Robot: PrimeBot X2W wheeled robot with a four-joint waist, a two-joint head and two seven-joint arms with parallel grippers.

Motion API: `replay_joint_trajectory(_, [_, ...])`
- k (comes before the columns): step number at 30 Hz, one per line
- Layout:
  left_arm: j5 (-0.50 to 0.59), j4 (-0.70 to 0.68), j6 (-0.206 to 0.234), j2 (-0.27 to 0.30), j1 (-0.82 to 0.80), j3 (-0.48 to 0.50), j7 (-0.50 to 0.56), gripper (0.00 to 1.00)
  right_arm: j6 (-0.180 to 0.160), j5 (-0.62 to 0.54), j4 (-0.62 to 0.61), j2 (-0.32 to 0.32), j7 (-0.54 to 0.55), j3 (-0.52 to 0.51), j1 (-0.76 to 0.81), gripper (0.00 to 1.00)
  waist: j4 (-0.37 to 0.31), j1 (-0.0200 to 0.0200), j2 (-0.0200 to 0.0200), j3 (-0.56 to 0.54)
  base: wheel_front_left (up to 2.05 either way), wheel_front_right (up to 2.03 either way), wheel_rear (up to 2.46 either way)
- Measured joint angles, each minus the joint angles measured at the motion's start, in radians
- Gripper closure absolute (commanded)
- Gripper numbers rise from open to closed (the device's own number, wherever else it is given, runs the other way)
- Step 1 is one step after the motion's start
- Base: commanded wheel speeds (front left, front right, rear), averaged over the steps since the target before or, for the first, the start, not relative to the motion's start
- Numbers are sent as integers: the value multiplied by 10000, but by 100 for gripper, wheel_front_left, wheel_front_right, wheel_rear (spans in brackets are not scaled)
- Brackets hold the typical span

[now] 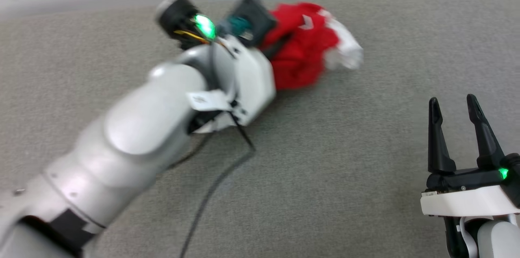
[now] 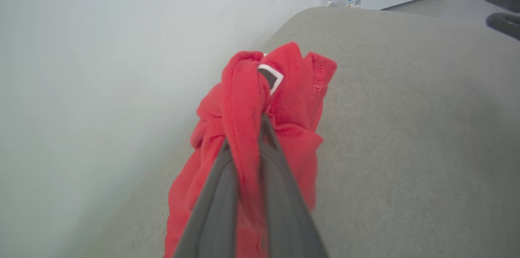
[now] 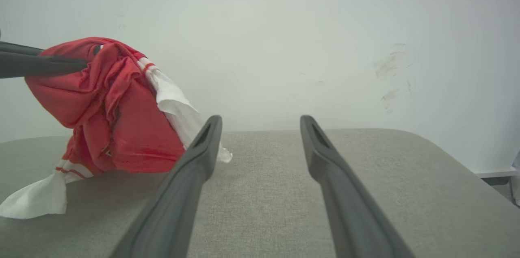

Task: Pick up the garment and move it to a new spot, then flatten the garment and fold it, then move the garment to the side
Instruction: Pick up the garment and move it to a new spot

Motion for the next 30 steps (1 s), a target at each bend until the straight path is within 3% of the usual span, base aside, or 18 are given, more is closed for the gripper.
replay_joint_trajectory(7, [163, 100, 0, -1112, 511, -1473, -468, 100, 0, 77, -63, 8, 0, -217, 3, 0, -281, 0, 0, -7, 0, 0, 0])
replay_joint_trajectory(12, [230, 401, 0, -1459, 1344, -2529, -466, 100, 0, 77, -71, 8, 0, -284, 63, 0, -224, 0, 0, -13, 0, 0, 0])
replay_joint_trajectory(20, [395, 915, 2, -1653, 3028, -2918, -44, 100, 0, 71, -73, 8, 0, -263, 95, 0, -93, 0, 0, 30, 0, 0, 0])
replay_joint_trajectory(24, [376, 938, 2, -1751, 3316, -2920, -314, 100, 0, -8, -35, 8, 0, -282, 151, 0, 22, 0, 0, -33, 0, 0, 0])
replay_joint_trajectory(25, [403, 1009, 2, -1755, 3312, -2924, -535, 73, 0, -13, -8, 8, 0, -276, 171, 0, 54, 0, 0, -70, 0, 0, 0])
replay_joint_trajectory(26, [543, 1060, 4, -1760, 3288, -2920, -821, 0, 0, -23, 13, 8, 0, -280, 197, 0, 83, 0, 0, -113, 0, 0, 0])
replay_joint_trajectory(30, [533, 888, 320, -2017, 3266, -2483, -1948, 0, 0, -88, 102, 8, 0, -353, 314, 0, 213, 0, 0, -353, 0, 0, 0])
